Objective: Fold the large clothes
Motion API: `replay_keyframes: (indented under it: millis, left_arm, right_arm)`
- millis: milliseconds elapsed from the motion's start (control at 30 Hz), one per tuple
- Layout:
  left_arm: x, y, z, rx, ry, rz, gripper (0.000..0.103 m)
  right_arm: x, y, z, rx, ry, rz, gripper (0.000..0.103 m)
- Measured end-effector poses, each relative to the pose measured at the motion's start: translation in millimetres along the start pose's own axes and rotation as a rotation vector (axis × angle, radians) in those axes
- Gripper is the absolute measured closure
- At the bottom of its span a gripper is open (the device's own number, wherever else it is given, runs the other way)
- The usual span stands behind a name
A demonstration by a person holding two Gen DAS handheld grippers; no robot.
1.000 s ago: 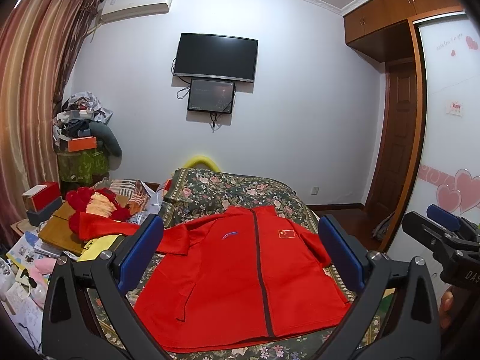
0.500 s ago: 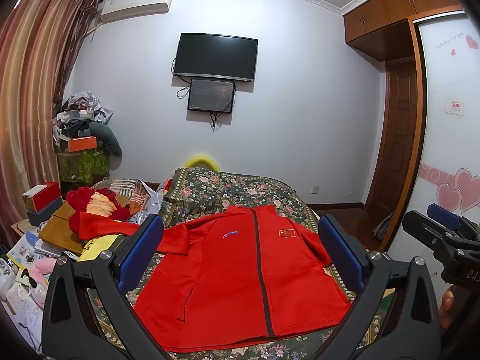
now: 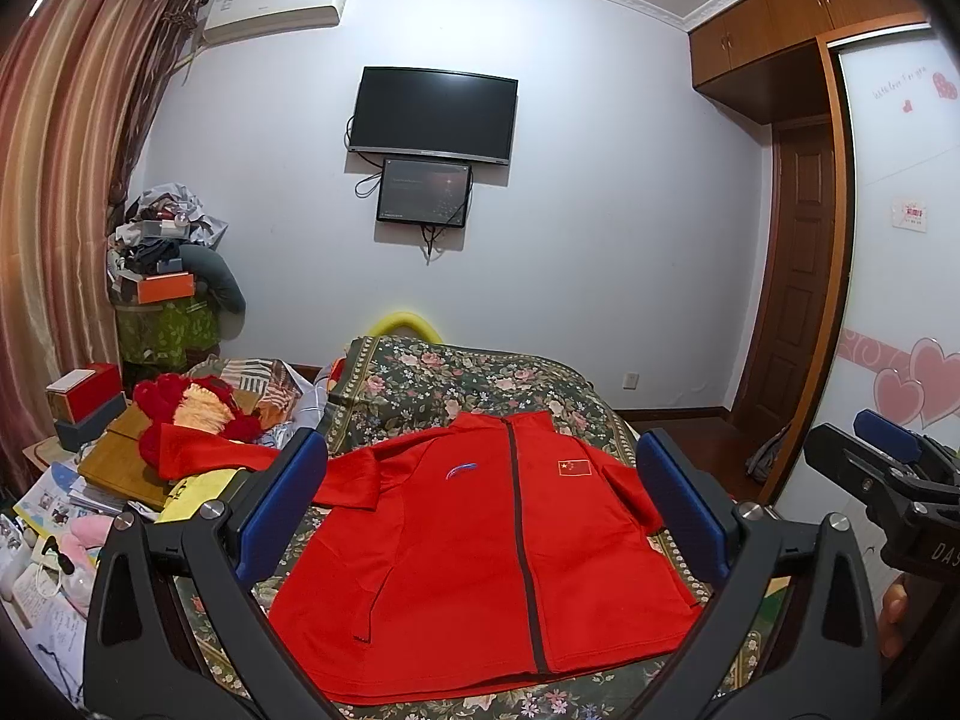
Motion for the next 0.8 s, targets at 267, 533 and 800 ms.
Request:
replay_keyframes:
  millis: [267, 533, 800]
  left_arm:
    - [-0.7, 0.2, 0.1, 0.000, 0.001, 0.002, 0.000]
    - [-0.3, 0.1, 0.2, -0.003, 0.002, -0.005, 0.000]
    - [-2.4, -1.2, 0.3, -0.005, 0.003, -0.008, 0.000]
  right_arm:
    - [0.1, -0.2, 0.0, -0.002, 0.000, -0.001, 0.000]
    - [-1.1, -1.6, 1.6, -0.006, 0.002, 0.001, 0.000]
    - [-1.8, -5.7, 2.6, -0.019, 0.000, -0.002, 0.000]
Point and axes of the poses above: each gripper's, at about its wrist camera, not at the fingertips, and y roughly against the way its jaws point, x to its right, z to its underside, the point moved 3 cm from there along -y, roughly the way its jaws point, and after that the axes turned 6 degrees about x, right-handed, at the moved point
